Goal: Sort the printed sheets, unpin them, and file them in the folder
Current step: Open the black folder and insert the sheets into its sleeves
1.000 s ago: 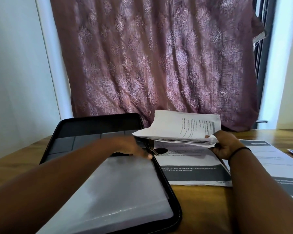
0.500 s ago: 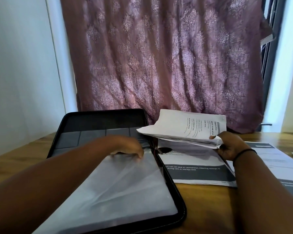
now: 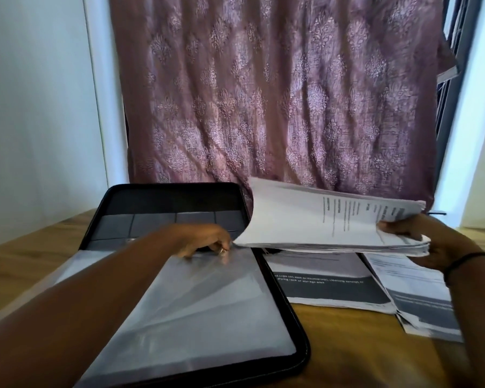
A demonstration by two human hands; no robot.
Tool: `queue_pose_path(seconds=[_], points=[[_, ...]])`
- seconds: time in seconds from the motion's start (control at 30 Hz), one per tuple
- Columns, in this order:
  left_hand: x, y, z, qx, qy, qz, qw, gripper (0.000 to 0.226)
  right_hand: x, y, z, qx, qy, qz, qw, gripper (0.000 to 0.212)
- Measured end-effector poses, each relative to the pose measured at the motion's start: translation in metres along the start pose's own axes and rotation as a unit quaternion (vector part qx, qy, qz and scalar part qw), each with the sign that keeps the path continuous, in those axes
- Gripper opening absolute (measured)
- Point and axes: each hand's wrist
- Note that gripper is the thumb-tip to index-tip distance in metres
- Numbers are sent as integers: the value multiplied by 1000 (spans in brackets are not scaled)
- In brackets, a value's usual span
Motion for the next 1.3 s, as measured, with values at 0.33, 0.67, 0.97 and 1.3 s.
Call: queue_pose_path(seconds=[0.33,0.67,0.97,1.3], points=[[1,-1,6,43,-45,6,998,54,-6,6,-21,33,250,-69,965,85],[23,-7,14,68,-185,45,979,52,12,15,-1,-109,176,86,974,62],[35,-15,25,132,-258,48,956,23,16,10,6,-73,179,11,981,52],[38,-20,17,184,-248,35,951,20,0,13,0,-122,180,18,976,28]])
Point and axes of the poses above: each hand's wrist, its own y-axis away from the middle knuckle, its own z-axis out of the palm, x = y × z, and after that the axes turned 8 degrees about x, right-handed
